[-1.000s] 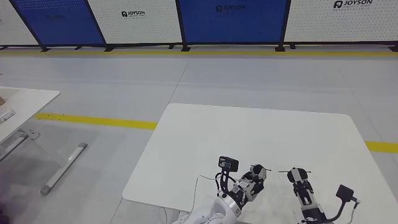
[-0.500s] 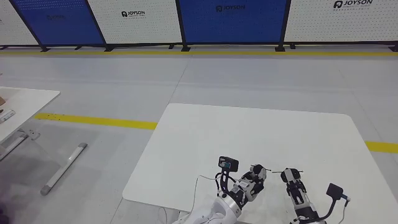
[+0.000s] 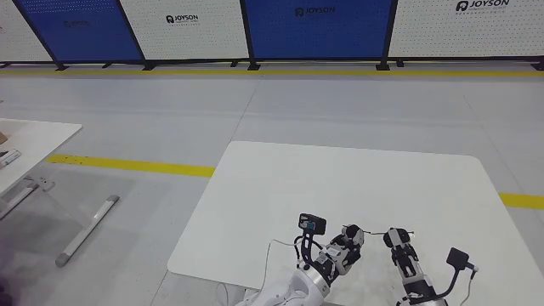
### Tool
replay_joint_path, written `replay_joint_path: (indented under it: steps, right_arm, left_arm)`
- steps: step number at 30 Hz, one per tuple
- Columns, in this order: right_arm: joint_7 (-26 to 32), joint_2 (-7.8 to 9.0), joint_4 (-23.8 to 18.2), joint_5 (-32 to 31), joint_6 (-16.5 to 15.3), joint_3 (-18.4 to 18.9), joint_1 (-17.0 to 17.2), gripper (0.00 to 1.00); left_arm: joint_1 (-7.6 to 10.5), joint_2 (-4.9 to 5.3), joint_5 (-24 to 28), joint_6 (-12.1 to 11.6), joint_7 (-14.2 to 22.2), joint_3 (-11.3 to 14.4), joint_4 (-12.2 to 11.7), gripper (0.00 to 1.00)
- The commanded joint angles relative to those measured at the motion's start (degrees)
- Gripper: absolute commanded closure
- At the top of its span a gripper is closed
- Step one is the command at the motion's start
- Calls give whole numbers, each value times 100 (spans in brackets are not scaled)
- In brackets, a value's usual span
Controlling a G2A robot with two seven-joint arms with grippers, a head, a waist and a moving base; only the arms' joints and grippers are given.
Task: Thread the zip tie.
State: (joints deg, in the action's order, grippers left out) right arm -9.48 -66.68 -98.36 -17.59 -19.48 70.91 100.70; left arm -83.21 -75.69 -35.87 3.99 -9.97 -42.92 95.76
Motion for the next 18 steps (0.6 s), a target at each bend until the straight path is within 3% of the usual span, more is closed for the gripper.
replay_joint_path:
  steps: [1, 18]
  right_arm:
    - [18, -7, 21, -1, 0, -5, -17, 100]
    - [13, -57, 2, 46, 0, 60, 1, 100]
  left_arm:
    - [0, 0, 0, 0, 0, 0, 0, 100]
    - [0, 0, 0, 0, 0, 0, 0, 100]
